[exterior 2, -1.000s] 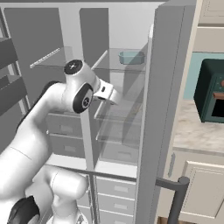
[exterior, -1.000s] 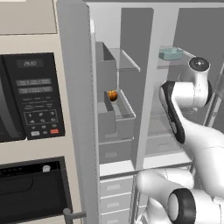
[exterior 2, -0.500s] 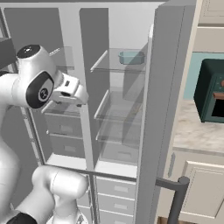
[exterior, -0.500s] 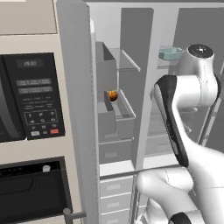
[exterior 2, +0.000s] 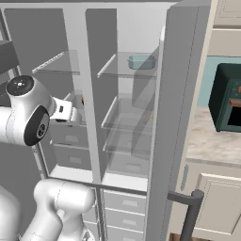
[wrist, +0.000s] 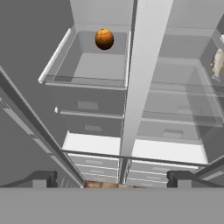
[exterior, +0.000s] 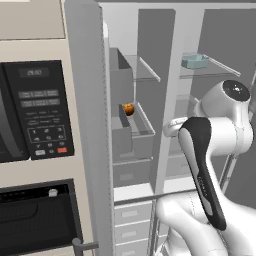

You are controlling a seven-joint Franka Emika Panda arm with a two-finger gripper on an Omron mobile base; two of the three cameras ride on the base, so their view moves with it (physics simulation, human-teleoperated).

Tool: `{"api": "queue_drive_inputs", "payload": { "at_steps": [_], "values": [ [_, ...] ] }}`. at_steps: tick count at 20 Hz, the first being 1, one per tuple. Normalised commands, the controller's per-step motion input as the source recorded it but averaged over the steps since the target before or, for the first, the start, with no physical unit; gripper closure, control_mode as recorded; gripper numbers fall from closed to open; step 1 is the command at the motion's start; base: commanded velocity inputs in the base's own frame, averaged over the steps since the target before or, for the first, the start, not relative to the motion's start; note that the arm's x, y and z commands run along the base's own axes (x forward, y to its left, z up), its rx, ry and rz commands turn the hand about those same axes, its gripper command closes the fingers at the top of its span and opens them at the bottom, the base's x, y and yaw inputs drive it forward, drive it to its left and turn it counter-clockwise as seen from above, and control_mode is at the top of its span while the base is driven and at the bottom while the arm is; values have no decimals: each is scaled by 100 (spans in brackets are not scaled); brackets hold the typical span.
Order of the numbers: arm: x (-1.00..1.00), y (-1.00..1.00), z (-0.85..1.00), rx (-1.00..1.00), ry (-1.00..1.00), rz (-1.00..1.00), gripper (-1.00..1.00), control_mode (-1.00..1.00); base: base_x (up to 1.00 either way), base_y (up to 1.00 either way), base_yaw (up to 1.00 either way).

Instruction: Pick up the frozen fish from the freezer, place it on any shelf in the fridge, and close the fridge and freezer doors when done.

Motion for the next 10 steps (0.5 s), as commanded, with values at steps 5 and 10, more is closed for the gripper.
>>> {"api": "queue_drive_inputs", "payload": {
  "at_steps": [5,10],
  "values": [
    [1,0,0,0,0,0,-100,-100,0,0,0],
    [-1,-4,0,0,0,0,-100,100,-4,-22,1]
  ]
}}
